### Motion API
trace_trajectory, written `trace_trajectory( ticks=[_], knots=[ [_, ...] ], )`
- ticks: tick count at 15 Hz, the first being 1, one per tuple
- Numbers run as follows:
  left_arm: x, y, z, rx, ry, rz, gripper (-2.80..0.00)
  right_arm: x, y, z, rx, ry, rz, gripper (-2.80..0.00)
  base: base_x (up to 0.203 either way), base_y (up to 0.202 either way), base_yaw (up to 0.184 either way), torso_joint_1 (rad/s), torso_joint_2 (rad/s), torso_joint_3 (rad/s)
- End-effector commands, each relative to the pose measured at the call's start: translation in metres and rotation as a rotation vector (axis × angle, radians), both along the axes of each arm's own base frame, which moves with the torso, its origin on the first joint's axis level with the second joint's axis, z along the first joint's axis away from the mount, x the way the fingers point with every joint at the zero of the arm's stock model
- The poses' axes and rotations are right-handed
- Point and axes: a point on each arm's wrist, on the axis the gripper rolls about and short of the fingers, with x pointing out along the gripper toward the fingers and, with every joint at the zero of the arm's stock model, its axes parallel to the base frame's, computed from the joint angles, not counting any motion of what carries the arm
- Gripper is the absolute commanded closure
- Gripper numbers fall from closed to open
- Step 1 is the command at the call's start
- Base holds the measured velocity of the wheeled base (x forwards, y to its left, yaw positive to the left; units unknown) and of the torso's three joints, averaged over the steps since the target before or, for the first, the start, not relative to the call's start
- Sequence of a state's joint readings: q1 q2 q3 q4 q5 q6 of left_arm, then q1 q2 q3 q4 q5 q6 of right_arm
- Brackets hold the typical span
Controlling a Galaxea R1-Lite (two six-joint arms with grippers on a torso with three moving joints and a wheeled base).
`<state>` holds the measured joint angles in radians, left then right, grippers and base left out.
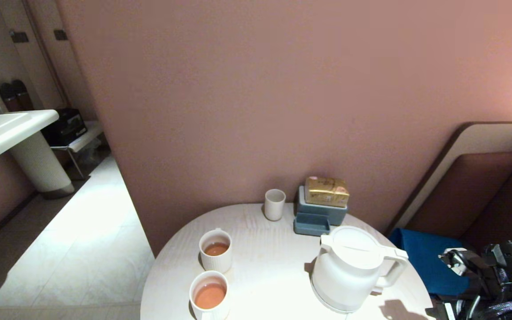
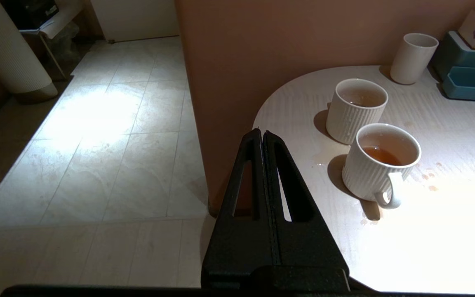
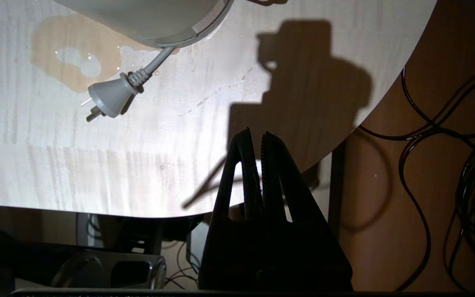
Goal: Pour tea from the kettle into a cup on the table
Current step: Pick up the kettle
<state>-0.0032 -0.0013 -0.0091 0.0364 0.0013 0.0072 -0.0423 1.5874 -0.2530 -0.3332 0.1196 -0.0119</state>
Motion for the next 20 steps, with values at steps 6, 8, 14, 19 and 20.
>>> trace_trajectory(
  ticks=[6,8,14,19,20],
  knots=[
    [0.0001,0.0,0.0,0.0,0.002,0.0,0.0,0.0024,-0.0002,-0.0007,-0.001,0.002,-0.002,0.0,0.0,0.0,0.0,-0.129,0.26,0.134],
    [0.0001,0.0,0.0001,0.0,0.001,0.0,0.0,0.0028,-0.0011,-0.0007,-0.001,0.002,-0.006,0.0,0.0,0.0,0.0,-0.153,0.32,0.161],
    [0.0001,0.0,0.0002,0.0,0.0,0.0,0.0,0.0029,-0.0011,-0.0008,0.0,0.003,-0.008,0.0,0.0,0.0,0.0,-0.164,0.34,0.169],
    [0.0001,0.0,0.0,-0.001,0.002,0.0,0.0,0.0027,-0.0025,-0.0005,0.0,0.001,-0.016,0.0,0.0,0.0,0.0,-0.189,0.38,0.19],
    [0.0001,0.0,0.0001,-0.001,0.001,0.0,0.0,0.0026,-0.003,-0.0004,-0.002,0.0,-0.019,0.0,0.0,0.0,0.0,-0.238,0.49,0.251]
  ],
)
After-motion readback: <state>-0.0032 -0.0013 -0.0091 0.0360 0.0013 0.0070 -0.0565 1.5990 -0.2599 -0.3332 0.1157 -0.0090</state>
